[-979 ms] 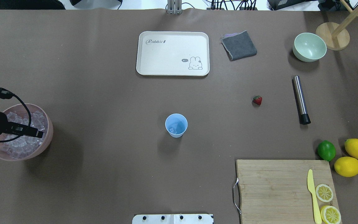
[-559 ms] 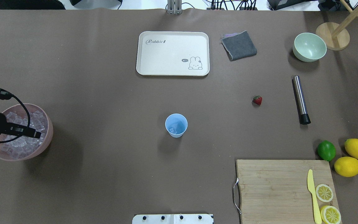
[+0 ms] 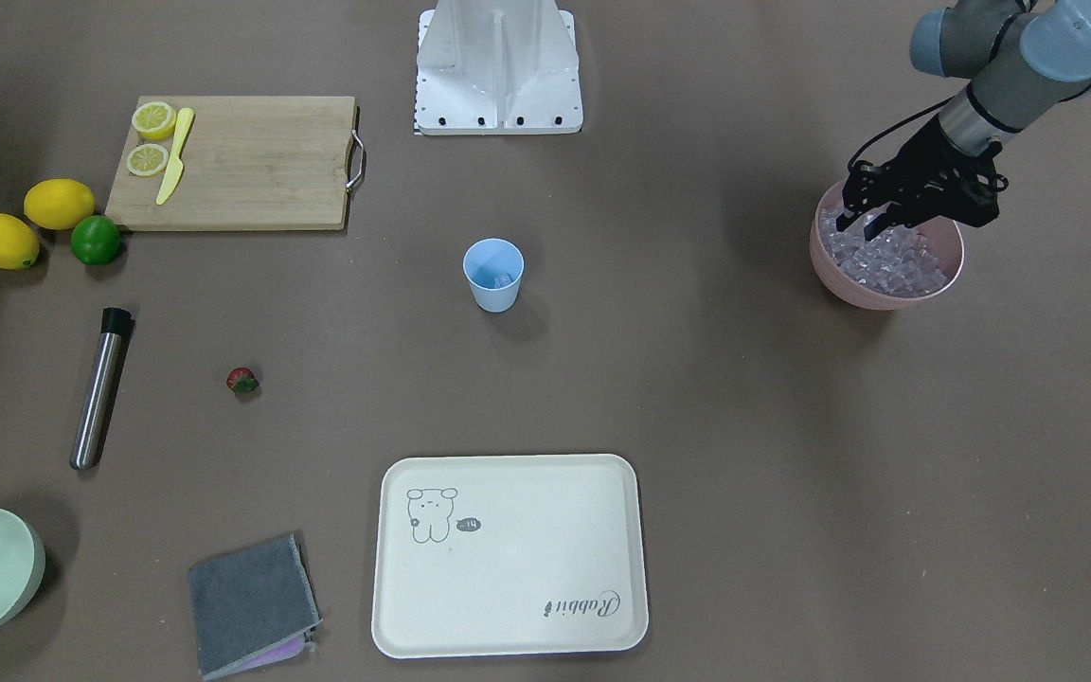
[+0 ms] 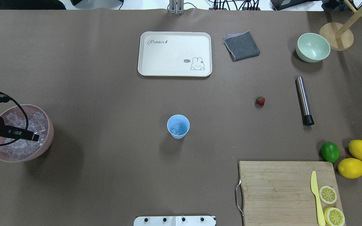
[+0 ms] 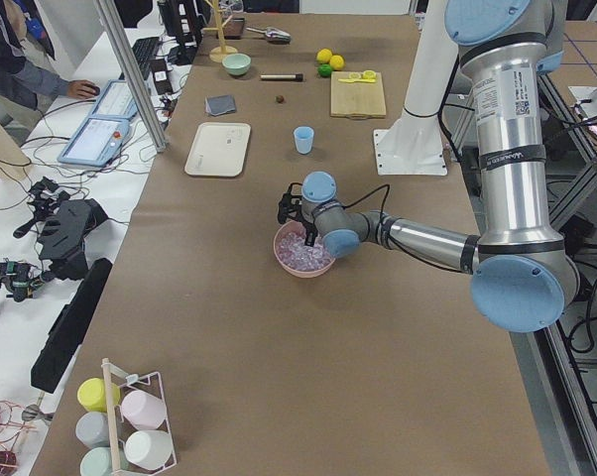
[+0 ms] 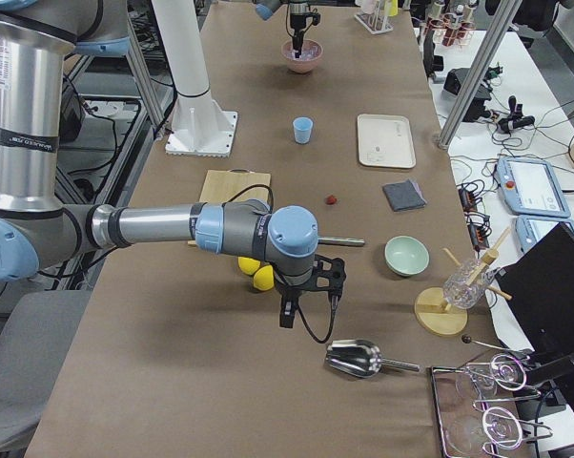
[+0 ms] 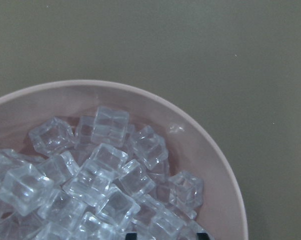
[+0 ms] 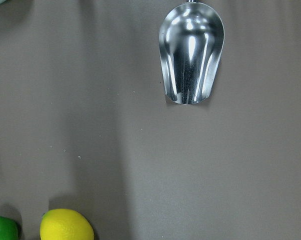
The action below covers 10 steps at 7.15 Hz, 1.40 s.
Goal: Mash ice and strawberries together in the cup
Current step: 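Lower the left gripper and grasp another ice cube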
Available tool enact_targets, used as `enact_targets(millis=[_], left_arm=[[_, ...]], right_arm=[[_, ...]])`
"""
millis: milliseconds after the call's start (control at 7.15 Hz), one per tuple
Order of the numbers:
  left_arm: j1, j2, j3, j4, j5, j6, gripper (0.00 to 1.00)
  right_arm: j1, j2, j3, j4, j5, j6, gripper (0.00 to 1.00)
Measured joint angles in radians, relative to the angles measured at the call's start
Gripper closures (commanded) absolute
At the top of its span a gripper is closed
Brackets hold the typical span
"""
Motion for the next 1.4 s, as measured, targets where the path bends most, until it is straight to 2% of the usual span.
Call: enact_targets(millis=[140,419,839,1398], left_arm=[[0.001,0.0,0.0,-0.003,-0.001,-0.003,0.59],[0.006,-0.001,0.001,-0.013,-0.001,-0.007,0.62],[0.01,0.002,0.003,-0.016,0.0,-0.008,0.75],[0.005,-0.005,0.003,-0.013,-0.03,-0.002,0.78]], right_arm=[[0.0,0.001,0.0,0.0,0.0,0.0,0.0],[0.0,0.0,0.001,0.0,0.001,0.001,0.0],[0.0,-0.003,0.002,-0.001,0.001,0.002,0.0],[0.0,-0.008,0.001,0.0,0.002,0.001,0.0]])
